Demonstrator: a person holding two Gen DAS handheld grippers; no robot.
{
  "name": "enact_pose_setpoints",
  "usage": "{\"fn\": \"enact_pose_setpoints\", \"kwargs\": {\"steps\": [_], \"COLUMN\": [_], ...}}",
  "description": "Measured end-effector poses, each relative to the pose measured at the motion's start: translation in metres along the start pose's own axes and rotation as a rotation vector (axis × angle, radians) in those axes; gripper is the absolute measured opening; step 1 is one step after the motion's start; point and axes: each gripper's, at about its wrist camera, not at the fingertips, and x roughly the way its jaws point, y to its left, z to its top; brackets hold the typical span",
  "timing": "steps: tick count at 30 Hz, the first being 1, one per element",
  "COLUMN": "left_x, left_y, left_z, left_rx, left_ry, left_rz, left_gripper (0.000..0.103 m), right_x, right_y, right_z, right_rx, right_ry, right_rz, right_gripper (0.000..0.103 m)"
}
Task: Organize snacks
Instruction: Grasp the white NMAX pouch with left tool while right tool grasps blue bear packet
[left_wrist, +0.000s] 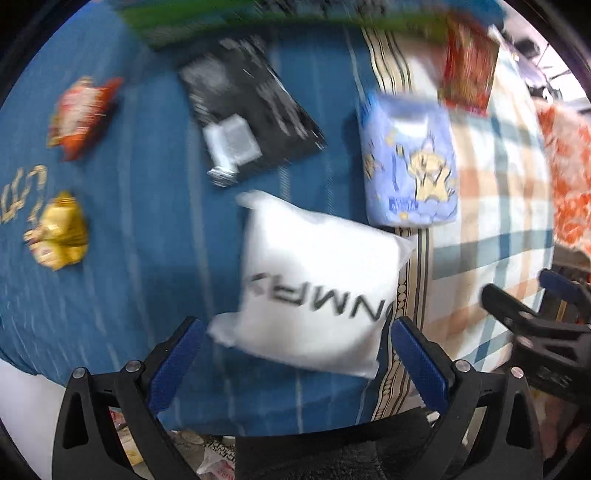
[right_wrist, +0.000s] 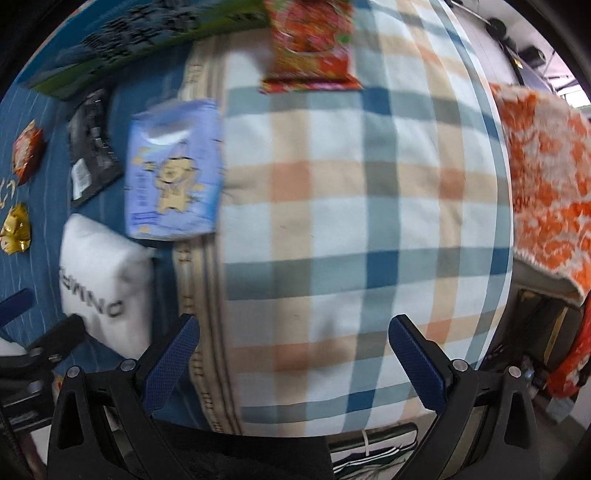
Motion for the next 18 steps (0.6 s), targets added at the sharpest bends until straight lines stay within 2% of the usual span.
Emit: {"fn": "enact_pose_setpoints", "kwargs": {"steps": [2,4,5,8,13,18], "left_x": [0.016,0.024,0.025,0.024,-0.007,-0.026], "left_y": [-0.009,-0.015,-0.016,-0.014,0.016,0.065], "left_z": [0.004,0.007,0.007,0.006,0.000,0.008], "left_rx": [-0.002,-0.007,-0.011,-0.041,-0.124,-0.227], "left_ry": [0.032,0.018,0.010,-0.007,-0.094,-0.121], "left_rz": [0.009,0.034,0.046,0.048,0.140,0.146], "left_gripper": [0.103,0.095,0.082,0.077,0.075,0.075], "right_x": [0.005,0.007,0.008,0.008,0.004,-0.010], "right_y": [-0.012,-0.024,-0.028,-0.037,-0.034,-0.007], "right_z": [-0.002,-0.004,-0.004,-0.006,0.000,0.023], "right_rx": [0.016,0.026,0.029,0.024,0.001,-0.002], "right_ry": [0.010,0.016,0.017,0.016,0.013,0.005], "right_rz": [0.008,0.028,0.036,0.065,0.113,0.173], "right_gripper": [0.103,0.103,0.103,0.103,0.103,0.103]}}
